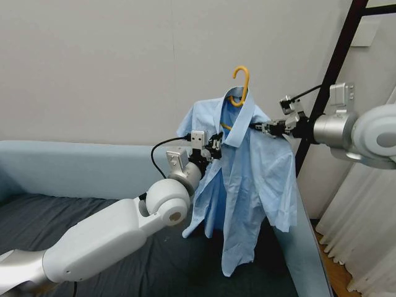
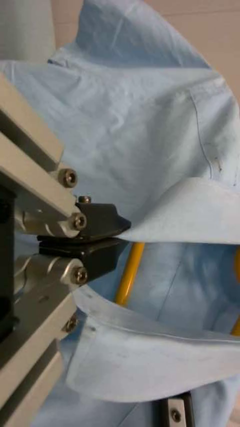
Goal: Pick up the clothes from the sofa and hang them on the clothes hanger.
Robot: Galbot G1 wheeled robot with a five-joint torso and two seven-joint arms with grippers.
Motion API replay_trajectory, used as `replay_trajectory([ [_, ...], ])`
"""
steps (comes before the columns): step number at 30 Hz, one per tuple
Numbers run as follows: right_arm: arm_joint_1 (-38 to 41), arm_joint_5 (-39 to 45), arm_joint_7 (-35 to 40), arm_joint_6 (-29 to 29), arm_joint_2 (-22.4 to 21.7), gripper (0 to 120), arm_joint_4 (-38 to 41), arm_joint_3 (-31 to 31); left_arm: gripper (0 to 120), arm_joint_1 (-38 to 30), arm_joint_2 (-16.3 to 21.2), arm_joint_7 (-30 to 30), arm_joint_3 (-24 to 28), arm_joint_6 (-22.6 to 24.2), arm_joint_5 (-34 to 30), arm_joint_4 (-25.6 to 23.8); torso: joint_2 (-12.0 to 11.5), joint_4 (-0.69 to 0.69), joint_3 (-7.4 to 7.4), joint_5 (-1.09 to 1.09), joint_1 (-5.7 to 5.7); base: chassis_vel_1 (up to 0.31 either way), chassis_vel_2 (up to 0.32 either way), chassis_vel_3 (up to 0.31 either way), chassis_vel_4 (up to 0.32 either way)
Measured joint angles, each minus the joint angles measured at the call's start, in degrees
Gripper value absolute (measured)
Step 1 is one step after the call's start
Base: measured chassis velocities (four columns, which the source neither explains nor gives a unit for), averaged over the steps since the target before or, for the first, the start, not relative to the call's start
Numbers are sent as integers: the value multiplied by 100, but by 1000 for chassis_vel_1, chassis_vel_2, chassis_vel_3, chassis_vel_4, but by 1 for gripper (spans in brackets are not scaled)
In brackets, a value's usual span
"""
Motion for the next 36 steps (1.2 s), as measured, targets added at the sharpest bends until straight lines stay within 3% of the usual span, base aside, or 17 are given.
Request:
replay_trajectory([
  [4, 114, 19, 44, 0, 35, 7, -100, -52, 0, -232, -34, -657, -55, 389, -223, -92, 0, 1, 0, 0, 0, 0, 0, 0, 0],
  [11, 230, 99, 105, 3, 55, 7, -82, -81, 0, -524, -87, -818, -33, 509, -419, -52, 0, -3, 0, 2, 0, 0, 0, 0, 0],
  [18, 276, 199, 165, 6, 19, 7, -16, -97, 4, -271, 5, -961, -27, 696, -438, -192, 0, 0, 0, 0, 0, 0, 0, 0, 0],
  [22, 176, 359, 373, 10, -46, 7, 89, -31, 24, 203, 340, -964, -58, 803, -65, -401, 0, -1, 0, 0, 0, 0, 0, 0, 0],
  [30, -270, 524, 623, 11, -221, 7, 250, 353, 49, 1142, 875, -957, -363, 690, 647, -846, 0, 0, 0, 1, 0, 0, 0, 0, 0],
  [36, -469, 759, 782, 13, -397, 7, 291, 699, 72, 2486, 1213, -920, -1282, 504, 886, -1435, 0, 0, 0, 0, 0, 0, 0, 0, 0],
])
